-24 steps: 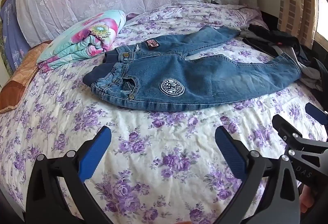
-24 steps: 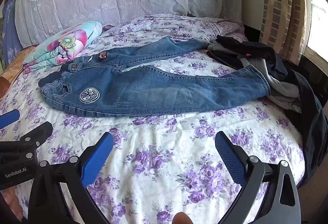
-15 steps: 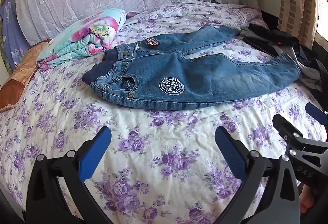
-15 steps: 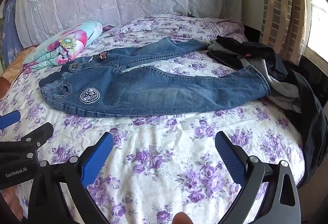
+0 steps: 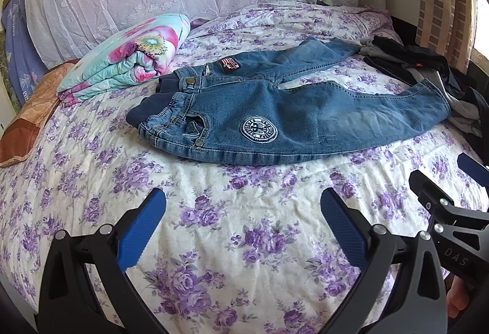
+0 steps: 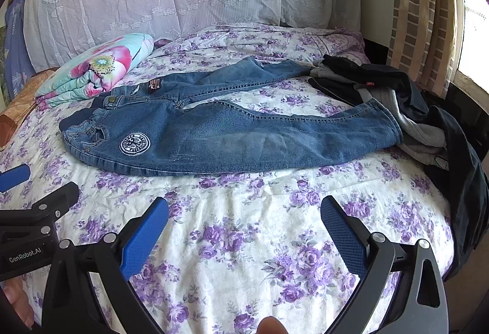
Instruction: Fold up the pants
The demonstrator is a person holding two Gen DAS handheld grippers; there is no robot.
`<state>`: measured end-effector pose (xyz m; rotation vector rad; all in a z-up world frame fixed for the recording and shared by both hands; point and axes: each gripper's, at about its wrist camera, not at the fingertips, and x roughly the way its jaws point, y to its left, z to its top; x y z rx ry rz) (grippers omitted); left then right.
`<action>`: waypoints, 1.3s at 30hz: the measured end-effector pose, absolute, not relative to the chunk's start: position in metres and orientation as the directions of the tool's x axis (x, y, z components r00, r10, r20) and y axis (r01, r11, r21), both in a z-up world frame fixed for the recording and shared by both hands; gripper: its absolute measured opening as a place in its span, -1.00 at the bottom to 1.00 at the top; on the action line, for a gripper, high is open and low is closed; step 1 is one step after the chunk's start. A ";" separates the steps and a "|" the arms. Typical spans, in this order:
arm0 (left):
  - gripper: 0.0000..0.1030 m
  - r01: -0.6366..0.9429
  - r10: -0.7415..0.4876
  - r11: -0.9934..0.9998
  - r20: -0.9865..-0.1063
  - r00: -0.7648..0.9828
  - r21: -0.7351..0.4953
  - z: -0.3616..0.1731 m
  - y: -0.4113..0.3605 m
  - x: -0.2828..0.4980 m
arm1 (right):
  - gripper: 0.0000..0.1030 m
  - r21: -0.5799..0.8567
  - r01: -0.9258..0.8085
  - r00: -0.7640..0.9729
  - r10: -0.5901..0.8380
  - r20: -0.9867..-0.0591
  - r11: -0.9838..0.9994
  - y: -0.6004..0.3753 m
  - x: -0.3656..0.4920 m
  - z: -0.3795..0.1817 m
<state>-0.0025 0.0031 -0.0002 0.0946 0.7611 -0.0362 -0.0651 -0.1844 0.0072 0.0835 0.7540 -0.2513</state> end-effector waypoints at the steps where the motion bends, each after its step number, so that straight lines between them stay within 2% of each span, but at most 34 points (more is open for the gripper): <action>1: 0.92 0.065 0.002 0.995 -0.690 0.723 0.071 0.000 0.004 -0.003 | 0.93 -0.015 0.255 0.701 -0.196 -0.686 0.967 -0.184 -0.065 0.007; 39: 0.92 0.058 0.006 0.996 -0.701 0.713 0.068 -0.004 0.008 -0.001 | 0.93 -0.012 0.254 0.694 -0.191 -0.695 0.967 -0.182 -0.066 0.007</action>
